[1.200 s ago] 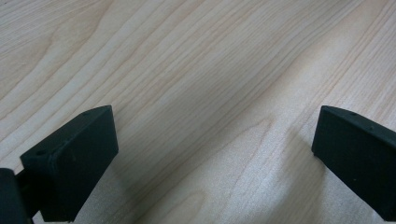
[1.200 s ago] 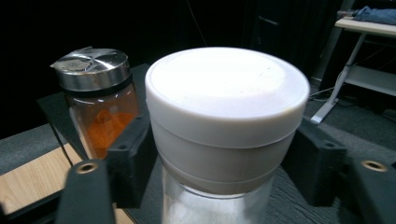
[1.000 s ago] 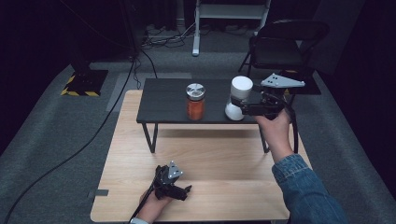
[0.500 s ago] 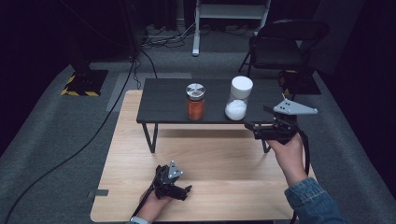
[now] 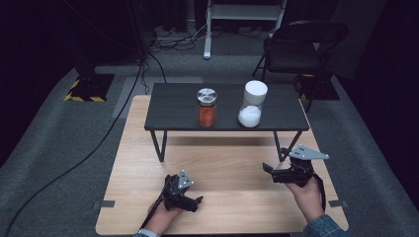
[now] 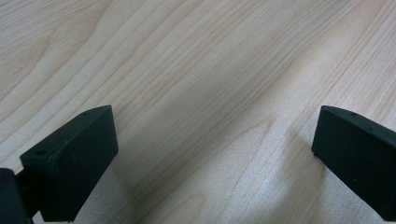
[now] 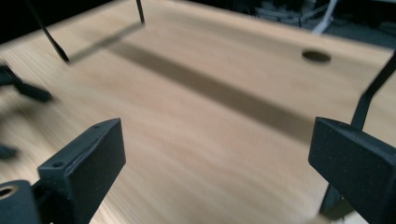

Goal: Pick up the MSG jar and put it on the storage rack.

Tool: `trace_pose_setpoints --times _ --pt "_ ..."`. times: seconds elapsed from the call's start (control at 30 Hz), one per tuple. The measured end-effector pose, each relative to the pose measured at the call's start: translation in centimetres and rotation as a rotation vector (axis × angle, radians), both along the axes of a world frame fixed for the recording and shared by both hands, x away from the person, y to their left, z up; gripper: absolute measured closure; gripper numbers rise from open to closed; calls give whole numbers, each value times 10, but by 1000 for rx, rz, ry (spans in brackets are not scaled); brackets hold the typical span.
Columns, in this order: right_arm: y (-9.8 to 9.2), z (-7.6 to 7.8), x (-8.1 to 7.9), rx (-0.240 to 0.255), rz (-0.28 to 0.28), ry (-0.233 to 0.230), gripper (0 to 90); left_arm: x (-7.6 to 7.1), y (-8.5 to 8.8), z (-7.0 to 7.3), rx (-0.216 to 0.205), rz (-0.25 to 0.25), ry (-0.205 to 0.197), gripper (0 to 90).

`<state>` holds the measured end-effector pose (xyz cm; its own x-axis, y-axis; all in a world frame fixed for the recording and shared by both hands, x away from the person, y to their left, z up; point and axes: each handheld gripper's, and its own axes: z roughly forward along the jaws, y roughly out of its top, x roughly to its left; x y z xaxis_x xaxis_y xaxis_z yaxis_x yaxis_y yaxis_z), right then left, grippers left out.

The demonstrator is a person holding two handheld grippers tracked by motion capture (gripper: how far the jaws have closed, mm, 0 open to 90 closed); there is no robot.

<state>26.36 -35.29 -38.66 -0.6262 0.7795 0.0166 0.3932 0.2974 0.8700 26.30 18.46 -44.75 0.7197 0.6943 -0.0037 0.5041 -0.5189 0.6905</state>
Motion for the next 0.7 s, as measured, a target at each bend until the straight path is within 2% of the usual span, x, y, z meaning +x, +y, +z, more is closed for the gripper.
trace_pose_setpoints --times 0.17,0.27,0.4,0.6,0.7 --pt "1 -29 2 -31 -10 55 35 0 -1 0 -1 2 -1 1" --pt "2 -41 6 -47 -20 102 36 0 -1 0 -1 4 0 1" --pt "11 -46 11 -99 -33 145 36 1 -2 0 0 4 -1 0" --pt "16 -53 16 -133 -28 180 36 1 -2 0 0 4 -1 1" --pt "23 -56 19 -182 -29 195 20 1 -2 0 0 5 0 1"
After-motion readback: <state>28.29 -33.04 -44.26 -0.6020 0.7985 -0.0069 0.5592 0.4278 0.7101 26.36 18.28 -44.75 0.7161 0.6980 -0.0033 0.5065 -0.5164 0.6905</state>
